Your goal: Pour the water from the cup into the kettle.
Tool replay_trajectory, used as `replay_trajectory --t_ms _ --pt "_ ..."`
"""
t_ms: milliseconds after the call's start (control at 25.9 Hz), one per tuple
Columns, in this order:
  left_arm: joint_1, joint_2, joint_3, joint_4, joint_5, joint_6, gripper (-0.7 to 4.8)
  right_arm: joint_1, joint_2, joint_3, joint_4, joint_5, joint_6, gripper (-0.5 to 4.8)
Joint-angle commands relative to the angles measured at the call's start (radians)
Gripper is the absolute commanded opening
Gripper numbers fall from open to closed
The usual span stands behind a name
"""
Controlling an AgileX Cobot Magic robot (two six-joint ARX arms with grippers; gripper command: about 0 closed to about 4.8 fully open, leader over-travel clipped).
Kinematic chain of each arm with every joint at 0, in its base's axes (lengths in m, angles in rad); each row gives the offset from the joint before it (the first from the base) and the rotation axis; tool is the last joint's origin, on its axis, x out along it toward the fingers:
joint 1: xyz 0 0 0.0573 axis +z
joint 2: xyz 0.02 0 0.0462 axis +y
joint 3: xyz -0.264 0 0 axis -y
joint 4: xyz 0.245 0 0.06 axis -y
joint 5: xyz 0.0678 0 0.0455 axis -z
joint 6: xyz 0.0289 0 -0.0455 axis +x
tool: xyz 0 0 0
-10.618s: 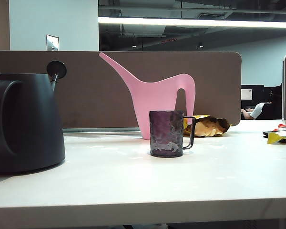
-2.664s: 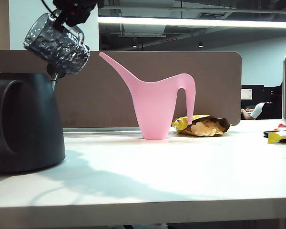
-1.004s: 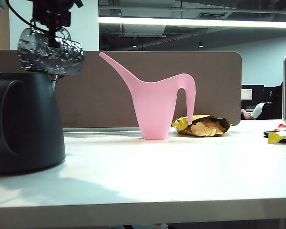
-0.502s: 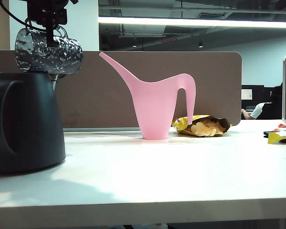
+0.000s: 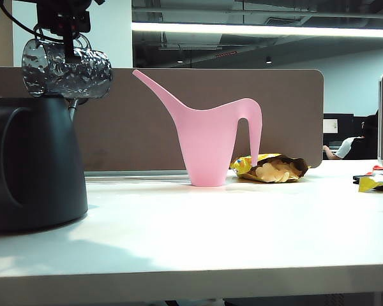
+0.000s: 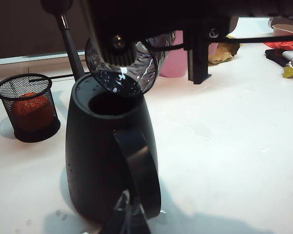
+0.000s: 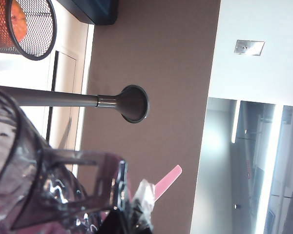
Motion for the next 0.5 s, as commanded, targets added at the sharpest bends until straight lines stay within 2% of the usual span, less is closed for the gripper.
replay_trajectory --t_ms 39,502 --pt "0.000 0.001 0.006 0.010 0.001 0.003 -0.05 0.003 -0.005 0.003 0.025 0.008 -0.002 -0.04" --pt "0.000 0.001 0.006 0.010 0.001 0.003 -0.05 0.001 -0.006 0.004 0.040 0.015 0.006 -0.04"
